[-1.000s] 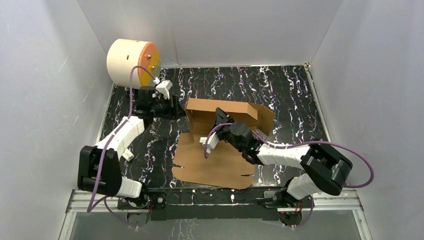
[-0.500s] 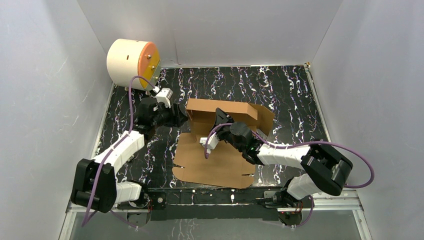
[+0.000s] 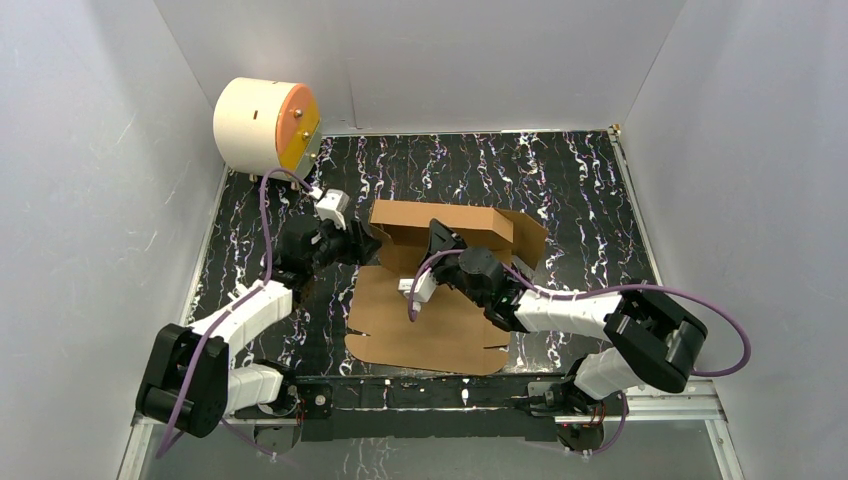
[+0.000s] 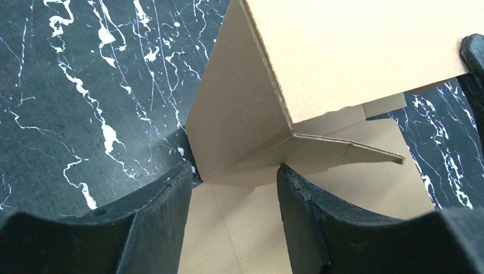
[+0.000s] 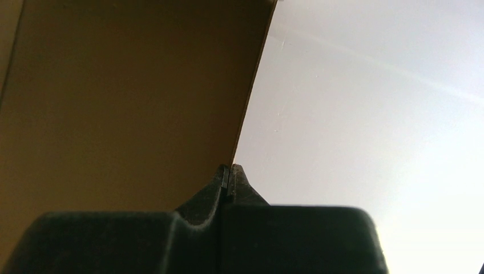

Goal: Fold the paper box

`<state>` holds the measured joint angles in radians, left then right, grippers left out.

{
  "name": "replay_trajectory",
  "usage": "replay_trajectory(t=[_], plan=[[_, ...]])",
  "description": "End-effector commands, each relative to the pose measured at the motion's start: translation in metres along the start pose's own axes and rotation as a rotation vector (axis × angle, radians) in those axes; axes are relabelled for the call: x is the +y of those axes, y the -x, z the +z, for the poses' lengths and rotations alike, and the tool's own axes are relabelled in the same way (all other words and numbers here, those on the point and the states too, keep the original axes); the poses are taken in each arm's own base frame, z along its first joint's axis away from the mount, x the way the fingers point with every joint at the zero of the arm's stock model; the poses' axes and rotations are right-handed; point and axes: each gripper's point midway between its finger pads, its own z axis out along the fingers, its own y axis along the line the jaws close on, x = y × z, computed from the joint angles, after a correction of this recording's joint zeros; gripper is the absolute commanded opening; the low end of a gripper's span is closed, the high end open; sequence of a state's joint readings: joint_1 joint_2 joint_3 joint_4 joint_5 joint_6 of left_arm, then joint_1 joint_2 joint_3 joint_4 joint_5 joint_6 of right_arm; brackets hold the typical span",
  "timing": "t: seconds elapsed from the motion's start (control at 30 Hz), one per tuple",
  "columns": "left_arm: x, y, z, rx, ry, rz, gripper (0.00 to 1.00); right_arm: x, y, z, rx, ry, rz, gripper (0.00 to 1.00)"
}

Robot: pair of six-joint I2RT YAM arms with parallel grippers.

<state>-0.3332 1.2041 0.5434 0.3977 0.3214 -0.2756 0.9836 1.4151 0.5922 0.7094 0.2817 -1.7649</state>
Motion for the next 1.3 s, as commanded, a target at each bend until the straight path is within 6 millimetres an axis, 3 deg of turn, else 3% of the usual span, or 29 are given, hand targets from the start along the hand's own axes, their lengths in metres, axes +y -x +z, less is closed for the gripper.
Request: replay_trajectory(t=[0.0,0.83,1.27], plan=[[-0.006,0.036,-0.001,-0.157,0.001,0.081,0.53,-0.005,0.013,-0.003,-0.051,-0.017,-0.005,0.00],[0.005,0.027,0.027,-0.203,0.094,0.174,0.47,-0.012,0.021,-0.001,-0.080,-0.008,0.141,0.00],[0.023,0.033,0.042,-0.281,0.205,0.128,0.40,0.001,0.024,0.005,-0.082,0.027,0.198,0.00]])
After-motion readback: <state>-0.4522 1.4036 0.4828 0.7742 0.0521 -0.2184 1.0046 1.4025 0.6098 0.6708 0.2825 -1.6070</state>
